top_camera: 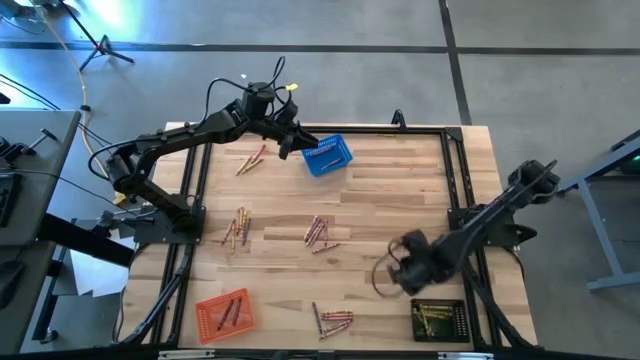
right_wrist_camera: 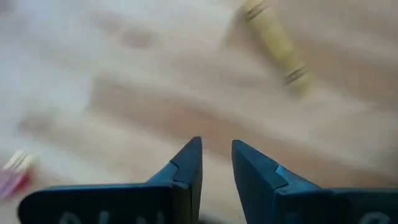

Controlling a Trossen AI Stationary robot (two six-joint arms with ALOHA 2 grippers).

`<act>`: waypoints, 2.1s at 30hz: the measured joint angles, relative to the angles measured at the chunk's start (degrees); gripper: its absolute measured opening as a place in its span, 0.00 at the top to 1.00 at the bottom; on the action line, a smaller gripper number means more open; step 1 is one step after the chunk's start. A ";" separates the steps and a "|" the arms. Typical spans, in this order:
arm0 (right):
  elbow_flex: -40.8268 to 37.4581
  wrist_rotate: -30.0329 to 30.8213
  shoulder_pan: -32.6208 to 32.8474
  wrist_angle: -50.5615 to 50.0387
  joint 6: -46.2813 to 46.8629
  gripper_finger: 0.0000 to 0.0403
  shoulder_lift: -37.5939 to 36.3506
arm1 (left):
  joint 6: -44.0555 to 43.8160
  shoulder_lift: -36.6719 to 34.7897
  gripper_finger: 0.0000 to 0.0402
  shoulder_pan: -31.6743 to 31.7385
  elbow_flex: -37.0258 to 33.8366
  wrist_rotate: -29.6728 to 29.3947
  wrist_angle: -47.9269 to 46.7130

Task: Sort crayons
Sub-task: Put the yellow crayon into the black bin

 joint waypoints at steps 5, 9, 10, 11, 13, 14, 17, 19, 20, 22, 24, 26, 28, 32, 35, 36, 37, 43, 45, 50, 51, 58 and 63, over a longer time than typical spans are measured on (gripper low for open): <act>-0.99 -4.77 -8.37 -3.00 -12.18 0.82 0.00 | -0.46 0.00 0.74 0.00 0.00 -0.01 -0.02; -4.05 -10.13 -14.55 0.09 -21.48 0.82 0.00 | -1.04 0.00 0.74 0.00 0.00 -0.01 -0.33; -4.76 -10.71 -15.78 0.55 -23.27 0.82 0.00 | -1.05 0.00 0.74 0.00 0.00 -0.01 -0.37; -5.34 -11.09 -17.02 0.72 -24.85 0.82 0.00 | -1.04 0.00 0.74 0.00 0.00 -0.01 -0.37; -6.12 -11.18 -19.24 0.84 -28.04 0.82 0.00 | -1.04 0.00 0.74 -0.02 0.00 -0.01 -0.41; -6.43 -11.18 -20.23 0.86 -29.56 0.82 0.00 | -1.06 0.00 0.74 -0.01 0.00 -0.01 -0.47; -7.27 -11.91 -22.88 1.23 -34.76 0.81 0.00 | -1.08 0.00 0.74 0.00 0.00 -0.01 -0.51; -7.88 -13.58 -24.50 1.71 -38.24 0.80 0.00 | -1.06 0.00 0.74 0.00 0.00 -0.01 -0.55; -8.30 -14.81 -25.25 2.55 -39.80 0.79 0.00 | -1.08 0.00 0.74 0.00 0.00 -0.01 -0.55; -8.73 -16.16 -26.44 3.16 -41.91 0.76 0.00 | -1.08 0.00 0.74 -0.02 0.00 -0.01 -0.57; -9.23 -17.14 -27.32 3.83 -43.21 0.73 0.00 | -1.08 0.00 0.74 0.00 0.00 -0.01 -0.57; -9.58 -17.19 -27.89 4.23 -44.25 0.69 0.00 | -1.07 0.00 0.74 -0.01 0.00 -0.01 -0.57; -10.27 -17.35 -28.29 4.96 -45.35 0.65 0.00 | -1.06 0.00 0.74 -0.02 0.00 -0.01 -0.57; -12.57 -18.18 -28.63 7.83 -47.05 0.61 0.00 | -1.06 0.00 0.74 0.00 0.00 -0.01 -0.57; -15.12 -18.85 -28.72 10.31 -47.05 0.60 0.00 | -1.04 0.00 0.74 -0.01 0.00 -0.01 -0.57; -16.00 -19.05 -28.72 11.03 -46.95 0.60 0.00 | -1.04 -0.01 0.74 -0.01 0.00 -0.01 -0.57; -16.85 -19.20 -28.72 11.62 -46.51 0.60 0.00 | -1.04 -0.01 0.74 0.00 0.00 -0.01 -0.57; -21.19 -19.90 -28.79 15.60 -42.92 0.67 -0.30 | -1.04 0.00 0.74 -0.02 0.00 -0.03 -0.55; -22.23 -20.13 -28.77 16.98 -42.55 0.69 -0.39 | -1.03 0.00 0.74 0.00 0.00 -0.04 -0.55; -22.83 -20.89 -28.81 18.55 -42.86 0.80 -0.42 | -1.02 0.00 0.74 0.00 0.00 -0.04 -0.55; -22.83 -20.97 -28.79 18.74 -42.88 0.83 -0.39 | -1.02 -0.02 0.74 0.00 0.00 -0.04 -0.55; -22.85 -21.45 -28.99 19.61 -42.68 0.98 -0.37 | -1.00 0.00 0.74 -0.01 0.00 -0.06 -0.55; -22.11 -20.46 -28.93 18.73 -41.26 0.95 -3.59 | -1.03 0.00 0.74 -0.01 0.00 -0.06 -0.55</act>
